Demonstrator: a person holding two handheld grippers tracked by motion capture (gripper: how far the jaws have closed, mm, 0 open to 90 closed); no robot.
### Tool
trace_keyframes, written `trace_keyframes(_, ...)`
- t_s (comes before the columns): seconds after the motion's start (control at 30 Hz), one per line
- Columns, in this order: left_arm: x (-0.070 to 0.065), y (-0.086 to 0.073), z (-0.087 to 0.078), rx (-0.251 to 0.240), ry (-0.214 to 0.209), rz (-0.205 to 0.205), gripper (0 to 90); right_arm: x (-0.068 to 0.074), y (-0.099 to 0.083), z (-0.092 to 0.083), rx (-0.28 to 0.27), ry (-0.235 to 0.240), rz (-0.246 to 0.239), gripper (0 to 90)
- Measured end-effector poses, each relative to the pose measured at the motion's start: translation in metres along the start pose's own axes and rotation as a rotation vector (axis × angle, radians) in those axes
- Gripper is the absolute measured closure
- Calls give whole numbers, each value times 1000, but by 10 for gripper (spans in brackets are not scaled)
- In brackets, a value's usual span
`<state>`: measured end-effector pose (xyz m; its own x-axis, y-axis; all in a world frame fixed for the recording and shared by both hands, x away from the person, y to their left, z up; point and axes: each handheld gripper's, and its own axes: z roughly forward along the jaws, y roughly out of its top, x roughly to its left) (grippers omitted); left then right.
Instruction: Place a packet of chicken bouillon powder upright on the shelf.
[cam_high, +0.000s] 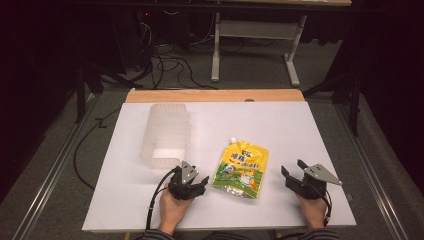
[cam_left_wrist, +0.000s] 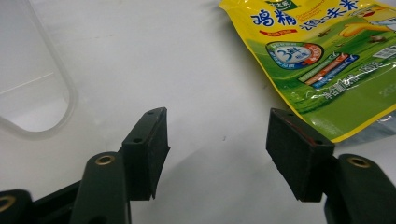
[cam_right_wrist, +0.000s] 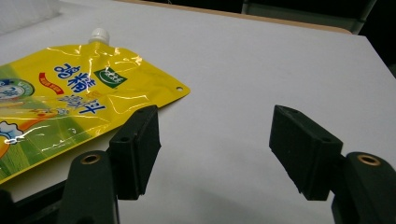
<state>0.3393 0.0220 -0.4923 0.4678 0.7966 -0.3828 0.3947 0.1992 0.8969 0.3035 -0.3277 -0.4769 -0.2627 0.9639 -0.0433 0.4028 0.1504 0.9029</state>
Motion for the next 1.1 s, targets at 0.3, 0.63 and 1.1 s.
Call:
trace_keyframes(0.3, 0, 3, -2, -27, -9, -20, 416, 0, 0, 0, 3, 9, -1, 339)
trace_keyframes(0.63, -15, 17, 0, -50, -37, -56, 393, 0, 0, 0, -3, 8, -5, 338)
trace_keyframes(1.1, -31, 28, 20, 25, -71, -87, 350, 1, 0, 0, 4, 3, -6, 335)
